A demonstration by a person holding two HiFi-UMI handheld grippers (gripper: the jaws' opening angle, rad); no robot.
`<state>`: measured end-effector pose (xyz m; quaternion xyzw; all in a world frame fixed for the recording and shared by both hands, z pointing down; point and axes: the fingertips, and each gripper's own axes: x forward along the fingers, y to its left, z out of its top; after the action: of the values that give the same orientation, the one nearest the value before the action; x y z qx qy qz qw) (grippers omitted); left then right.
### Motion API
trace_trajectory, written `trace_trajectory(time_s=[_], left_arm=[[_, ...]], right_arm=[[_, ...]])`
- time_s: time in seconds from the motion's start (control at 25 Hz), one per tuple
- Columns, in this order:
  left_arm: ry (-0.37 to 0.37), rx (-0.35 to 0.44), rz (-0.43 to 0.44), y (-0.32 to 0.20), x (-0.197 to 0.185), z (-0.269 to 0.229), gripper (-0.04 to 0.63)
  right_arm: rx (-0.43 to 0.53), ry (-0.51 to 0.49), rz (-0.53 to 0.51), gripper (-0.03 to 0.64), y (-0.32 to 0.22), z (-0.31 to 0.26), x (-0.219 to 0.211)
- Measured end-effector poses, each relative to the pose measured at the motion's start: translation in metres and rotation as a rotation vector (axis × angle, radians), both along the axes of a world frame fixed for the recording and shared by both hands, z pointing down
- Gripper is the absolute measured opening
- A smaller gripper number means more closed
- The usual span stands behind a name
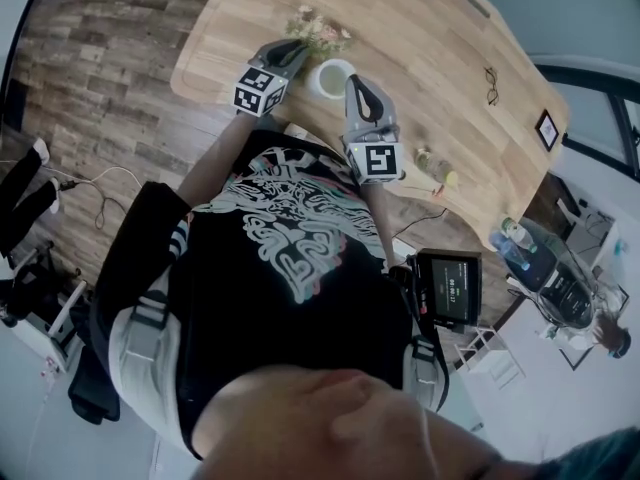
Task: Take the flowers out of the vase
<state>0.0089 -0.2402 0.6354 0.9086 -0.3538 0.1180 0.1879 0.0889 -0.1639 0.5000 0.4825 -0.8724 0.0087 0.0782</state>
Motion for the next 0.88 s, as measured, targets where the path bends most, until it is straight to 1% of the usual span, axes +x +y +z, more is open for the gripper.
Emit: trace_trajectory(time_s=[0.08, 0.2, 0.28, 0.36, 0.44, 0.56, 0.64, 0.72, 0.8, 0.88], left_arm=[[0.006, 0.015, 0.015, 0.002, 0.002, -0.005, 0.061], [-0.002, 0.019, 0.029, 0.003, 0.004, -0.004, 0.061], [-0.004, 0.035, 0.019, 0.003, 0.003, -0.005, 0.061], [0.001, 0.071, 0.003, 0.003, 0.001, -0.011, 0.061], [0.012, 0.097, -0.007, 0.001, -0.001, -0.019, 0.061], [0.031, 0.116, -0.028, -0.001, -0.008, -0.033, 0.061], [0.041, 0.121, -0.043, -0.001, -0.015, -0.044, 0.054], [0.038, 0.137, -0.044, 0.001, -0.02, -0.056, -0.012], [0.021, 0.166, -0.026, 0.004, -0.022, -0.069, -0.012], [0.004, 0.201, -0.014, 0.008, -0.021, -0.08, -0.012]], right_arm=[[-0.002, -0.003, 0.0, -0.002, 0.001, 0.001, -0.001], [-0.007, -0.002, 0.002, -0.001, 0.001, 0.001, -0.001], [-0.001, -0.02, 0.004, 0.0, 0.0, -0.001, 0.0], [0.011, -0.039, 0.001, -0.001, 0.0, -0.003, 0.002], [0.026, -0.041, 0.003, 0.0, -0.001, -0.004, 0.005], [0.027, -0.032, 0.019, -0.001, 0.0, -0.005, 0.008], [0.021, -0.045, 0.044, 0.0, 0.001, -0.007, 0.012], [0.032, -0.067, 0.077, 0.0, 0.002, -0.011, 0.018], [0.035, -0.064, 0.109, 0.0, 0.004, -0.012, 0.025], [0.016, -0.054, 0.158, -0.001, 0.006, -0.008, 0.036]])
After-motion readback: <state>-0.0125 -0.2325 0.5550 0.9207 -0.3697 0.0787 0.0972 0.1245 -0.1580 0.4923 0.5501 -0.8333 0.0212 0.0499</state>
